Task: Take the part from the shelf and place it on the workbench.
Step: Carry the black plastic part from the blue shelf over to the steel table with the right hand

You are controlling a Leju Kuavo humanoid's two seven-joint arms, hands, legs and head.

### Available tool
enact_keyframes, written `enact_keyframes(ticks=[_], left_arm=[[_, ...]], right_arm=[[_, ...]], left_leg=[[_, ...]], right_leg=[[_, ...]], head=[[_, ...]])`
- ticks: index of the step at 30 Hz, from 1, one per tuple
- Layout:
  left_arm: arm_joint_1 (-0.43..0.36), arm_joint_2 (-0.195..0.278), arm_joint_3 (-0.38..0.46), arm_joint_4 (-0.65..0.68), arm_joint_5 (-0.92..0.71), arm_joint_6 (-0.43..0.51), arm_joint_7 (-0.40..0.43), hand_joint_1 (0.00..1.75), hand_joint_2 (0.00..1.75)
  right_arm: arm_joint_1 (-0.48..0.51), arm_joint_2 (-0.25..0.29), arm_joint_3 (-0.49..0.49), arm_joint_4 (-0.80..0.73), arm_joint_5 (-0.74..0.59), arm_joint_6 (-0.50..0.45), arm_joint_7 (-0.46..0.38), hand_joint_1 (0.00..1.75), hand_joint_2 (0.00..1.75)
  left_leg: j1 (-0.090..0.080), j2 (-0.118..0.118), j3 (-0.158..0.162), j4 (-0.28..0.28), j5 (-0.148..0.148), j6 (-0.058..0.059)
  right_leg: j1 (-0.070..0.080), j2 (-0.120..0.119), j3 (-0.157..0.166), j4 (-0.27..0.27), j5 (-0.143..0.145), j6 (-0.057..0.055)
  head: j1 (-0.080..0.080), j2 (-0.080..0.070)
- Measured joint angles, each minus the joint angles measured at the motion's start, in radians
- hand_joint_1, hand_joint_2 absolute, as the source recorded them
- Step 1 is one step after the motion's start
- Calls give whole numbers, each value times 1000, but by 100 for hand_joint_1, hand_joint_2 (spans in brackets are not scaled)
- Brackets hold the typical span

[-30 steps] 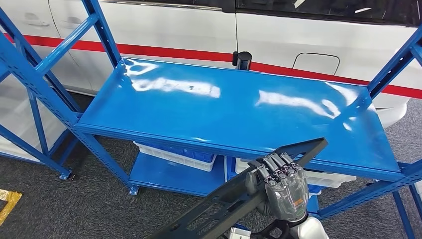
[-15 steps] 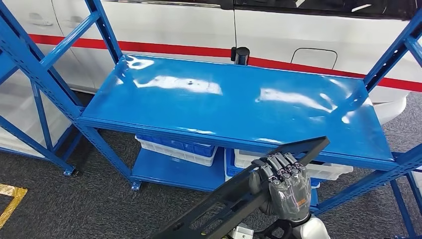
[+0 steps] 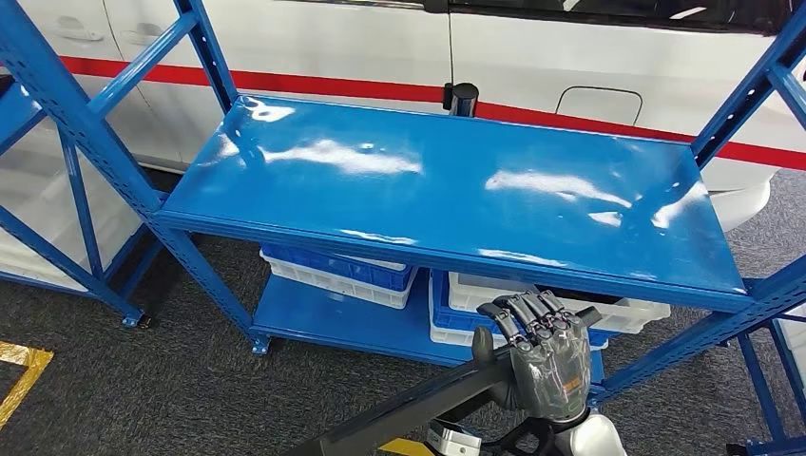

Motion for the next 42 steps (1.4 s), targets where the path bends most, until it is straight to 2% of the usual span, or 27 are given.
enact_keyframes(ticks=[2, 3, 5, 6, 7, 8, 10, 12, 14, 16, 17, 19, 21, 22, 23, 25, 27, 30, 32, 33, 35, 36, 37, 38, 39, 41, 42], left_arm=[[-1, -2, 0, 0, -3, 2, -6, 0, 175], [-2, -3, 1, 0, -3, 5, -8, 0, 175], [-3, -2, 4, 0, -2, 10, -13, 0, 175], [-2, -2, 7, 0, -1, 15, -16, 0, 175], [0, -2, 10, 0, -1, 19, -19, 0, 175], [1, -3, 12, 0, 0, 23, -22, 0, 175], [2, -4, 15, 0, 1, 33, -23, 0, 175], [2, -5, 19, 0, 4, 43, -24, 0, 175], [2, -5, 25, 0, 6, 49, -26, 0, 175], [3, -5, 31, 0, 7, 52, -30, 0, 175], [3, -4, 32, 0, 7, 53, -32, 0, 175], [4, -5, 35, 0, 7, 54, -38, 0, 175], [5, -5, 37, 0, 7, 54, -42, 0, 175], [5, -5, 38, 0, 7, 55, -42, 0, 175], [6, -5, 40, 0, 7, 55, -42, 0, 175], [5, -4, 43, 0, 9, 58, -41, 0, 175], [4, -4, 44, 0, 12, 60, -41, 0, 175], [4, -5, 47, 0, 14, 62, -41, 0, 175], [4, -7, 48, 0, 14, 62, -41, 0, 175], [3, -8, 50, 0, 14, 62, -41, 0, 175], [2, -8, 53, 0, 15, 62, -41, 0, 175], [3, -8, 55, 0, 15, 62, -40, 0, 175], [3, -8, 56, 0, 14, 62, -40, 0, 175], [4, -8, 58, 0, 14, 62, -40, 0, 175], [4, -8, 58, 0, 14, 62, -39, 0, 175], [4, -9, 59, 0, 14, 62, -39, 0, 175], [4, -9, 59, 0, 14, 62, -39, 0, 175]], right_arm=[[4, 2, -5, 0, 3, 0, 0, 175, 0], [8, 3, -8, 0, 4, 0, 0, 175, 0], [15, 5, -14, 1, 4, -2, 0, 175, 0], [19, 6, -18, 3, 2, -3, -1, 175, 0], [21, 6, -19, 6, -1, -3, -2, 175, 0], [21, 6, -21, 10, -4, -4, -3, 175, 0], [18, 6, -22, 16, -12, -4, -10, 175, 0], [12, 8, -21, 22, -21, -4, -18, 175, 0], [3, 13, -21, 32, -27, -4, -21, 175, 0], [-5, 18, -20, 43, -28, -4, -22, 175, 0], [-8, 20, -20, 47, -29, -4, -23, 175, 0], [-13, 26, -20, 54, -30, -4, -25, 175, 0], [-14, 31, -20, 61, -30, -5, -27, 175, 0], [-15, 34, -20, 65, -31, -5, -28, 175, 0], [-15, 36, -19, 68, -31, -4, -28, 175, 0], [-17, 42, -19, 72, -33, -4, -29, 175, 0], [-23, 47, -19, 77, -37, -4, -30, 175, 0], [-33, 52, -19, 83, -41, -5, -31, 175, 0], [-35, 53, -19, 86, -43, -5, -31, 175, 0], [-36, 53, -19, 87, -43, -5, -31, 175, 0], [-37, 54, -18, 90, -44, -5, -31, 175, 0], [-36, 54, -18, 93, -44, -5, -31, 175, 0], [-36, 54, -18, 95, -44, -5, -31, 175, 0], [-36, 54, -18, 97, -44, -5, -31, 175, 0], [-36, 54, -18, 98, -44, -5, -31, 175, 0], [-37, 54, -18, 99, -44, -5, -31, 175, 0], [-37, 55, -18, 99, -44, -5, -31, 175, 0]], left_leg=[[2, 3, -7, -9, 14, 17], [3, 5, -12, -11, 20, 24], [2, 6, -26, -11, 29, 29], [2, 7, -34, -11, 34, 29], [1, 7, -40, -10, 39, 27], [1, 7, -45, -10, 43, 25], [0, 7, -51, -8, 50, 18], [-4, 7, -55, -4, 55, 9], [-5, 7, -58, -3, 61, -2], [1, 5, -66, 7, 53, -14], [3, 4, -75, 25, 35, -19], [6, 1, -119, 133, -42, -29], [7, 1, -164, 264, -106, -36], [8, 1, -166, 287, -110, -37], [8, 1, -147, 268, -95, -36], [8, 0, -64, 135, -38, -28], [5, -1, -2, 21, -6, -19], [0, -2, 1, -5, 2, -4], [3, 2, -3, -16, 16, 12], [5, 4, -7, -21, 23, 20], [4, 6, -20, -22, 33, 27], [4, 7, -27, -21, 38, 27], [3, 8, -34, -20, 42, 26], [3, 8, -39, -19, 46, 24], [4, 8, -44, -17, 49, 21], [3, 8, -51, -10, 54, 13], [1, 7, -54, -5, 55, 9]], right_leg=[[0, 1, -24, 42, -29, 2], [-2, 1, -47, 93, -61, -1], [-4, 2, -100, 227, -126, -4], [-5, 2, -116, 273, -145, 0], [-5, 2, -112, 282, -147, 7], [-6, 2, -85, 247, -134, 15], [-9, 2, 5, 98, -90, 29], [-7, 3, 58, -5, -62, 25], [-1, 4, 58, -17, -53, 12], [-7, 4, 56, -16, -43, -5], [-11, 3, 54, -17, -37, -15], [-12, 1, 46, -17, -27, -29], [-9, -1, 34, -16, -19, -33], [-8, -2, 31, -15, -17, -33], [-7, -2, 29, -15, -15, -32], [-7, -1, 29, -13, -14, -30], [-1, -1, 25, -9, -11, -24], [4, -1, 13, -8, -3, -9], [4, 0, -4, 17, -21, -5], [5, 1, -24, 57, -46, -7], [0, 2, -81, 189, -115, -14], [-2, 2, -104, 249, -139, -12], [-4, 2, -112, 281, -149, -7], [-6, 1, -101, 274, -145, 2], [-9, 1, -69, 226, -126, 11], [-13, 1, 18, 77, -81, 26], [-13, 2, 46, 22, -66, 27]], head=[[2, 0], [3, 0], [6, 0], [6, 0], [7, 0], [7, 0], [8, 0], [7, 0], [6, 0], [6, 0], [5, 0], [3, 0], [3, 0], [2, 0], [2, 0], [2, 0], [3, 0], [3, 0], [5, 0], [6, 0], [9, 0], [9, 0], [9, 0], [9, 0], [9, 0], [9, 0], [9, 0]])
